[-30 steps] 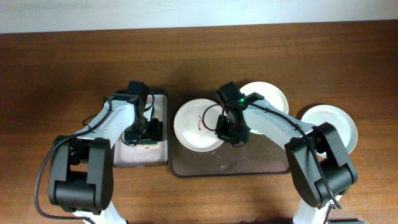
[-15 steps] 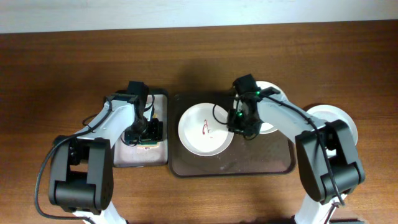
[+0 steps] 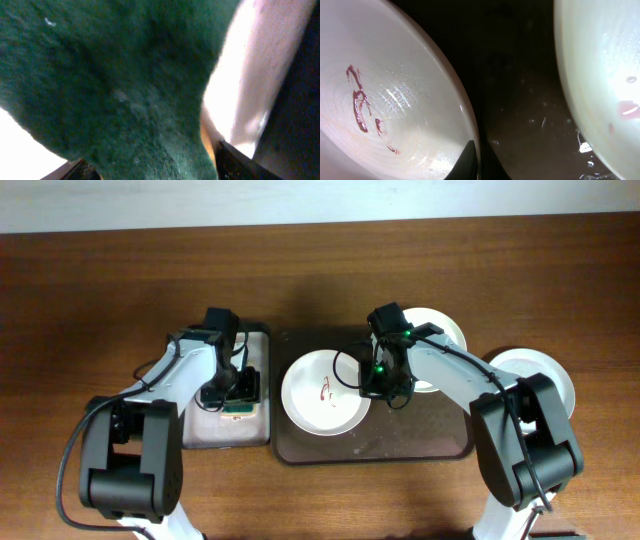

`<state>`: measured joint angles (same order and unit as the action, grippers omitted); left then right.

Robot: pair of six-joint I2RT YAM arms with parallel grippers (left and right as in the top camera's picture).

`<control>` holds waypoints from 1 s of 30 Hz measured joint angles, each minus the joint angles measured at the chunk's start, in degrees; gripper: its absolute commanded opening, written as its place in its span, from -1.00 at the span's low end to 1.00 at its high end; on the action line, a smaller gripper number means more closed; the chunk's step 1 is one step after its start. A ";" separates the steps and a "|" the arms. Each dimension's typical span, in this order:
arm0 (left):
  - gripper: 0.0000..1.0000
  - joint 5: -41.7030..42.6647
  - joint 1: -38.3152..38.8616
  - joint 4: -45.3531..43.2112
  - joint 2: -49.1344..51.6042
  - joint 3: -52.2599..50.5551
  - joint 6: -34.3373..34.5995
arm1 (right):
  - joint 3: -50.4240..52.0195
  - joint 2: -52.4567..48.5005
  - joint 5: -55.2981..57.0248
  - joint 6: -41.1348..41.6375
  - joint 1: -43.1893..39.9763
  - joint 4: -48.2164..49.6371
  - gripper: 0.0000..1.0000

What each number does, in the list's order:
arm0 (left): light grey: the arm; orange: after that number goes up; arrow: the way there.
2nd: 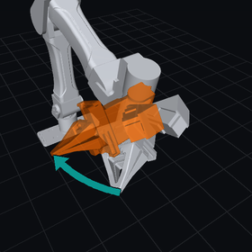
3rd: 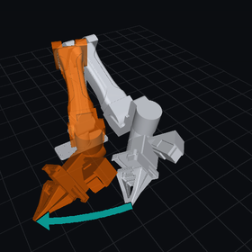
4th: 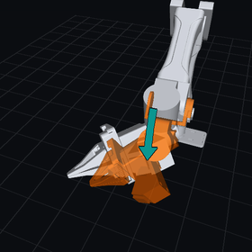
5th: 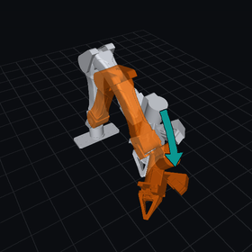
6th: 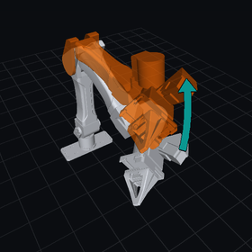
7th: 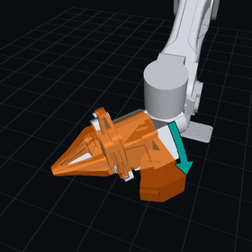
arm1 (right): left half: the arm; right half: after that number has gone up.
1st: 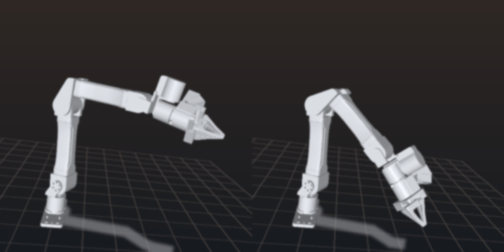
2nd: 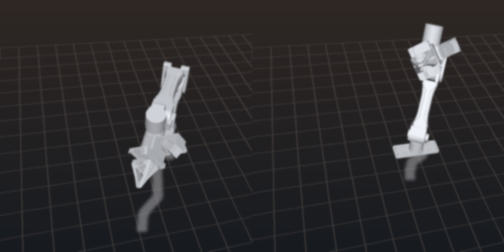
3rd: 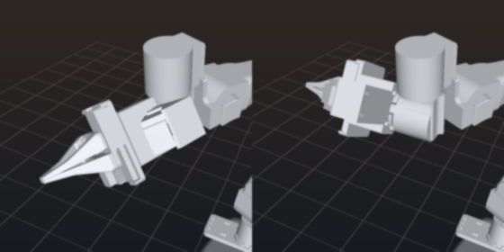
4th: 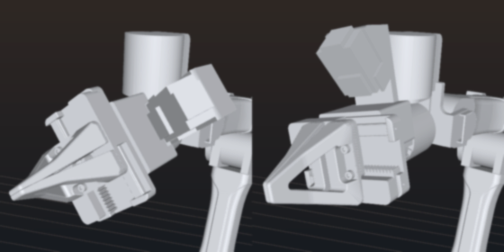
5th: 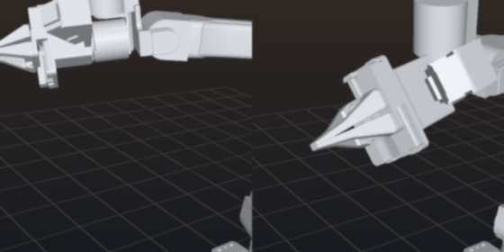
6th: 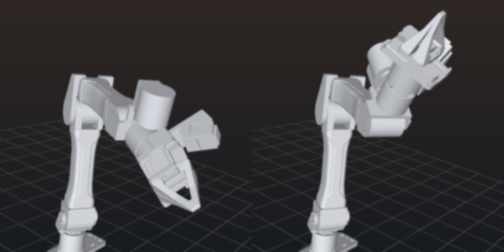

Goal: Clean dirty plates on tray and stack at the side

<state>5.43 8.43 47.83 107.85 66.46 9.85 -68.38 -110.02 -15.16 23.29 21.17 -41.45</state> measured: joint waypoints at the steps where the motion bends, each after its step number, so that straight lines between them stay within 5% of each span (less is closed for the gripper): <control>1: 0.22 -0.04 0.00 -0.66 0.20 0.22 -0.02 | 0.00 0.00 0.00 0.02 0.00 0.00 -0.92; 20: 0.27 -5.75 0.00 -8.09 0.44 0.61 5.84 | 0.00 0.00 0.00 0.02 0.00 0.00 -0.92; 22: -0.10 -6.01 0.00 -8.13 0.44 0.85 6.03 | 0.00 0.00 0.00 0.00 0.00 0.00 -0.92; 24: -0.74 -6.12 0.00 -8.22 0.44 0.94 6.60 | 0.00 0.00 0.00 0.02 0.00 0.00 -0.92; 30: -1.00 -6.16 0.02 -8.02 0.44 1.07 6.45 | 0.00 0.00 0.00 0.00 0.00 0.00 -0.92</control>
<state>-0.73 8.45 39.81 108.29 67.53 16.29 -68.38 -110.02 -15.16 23.29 21.17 -41.45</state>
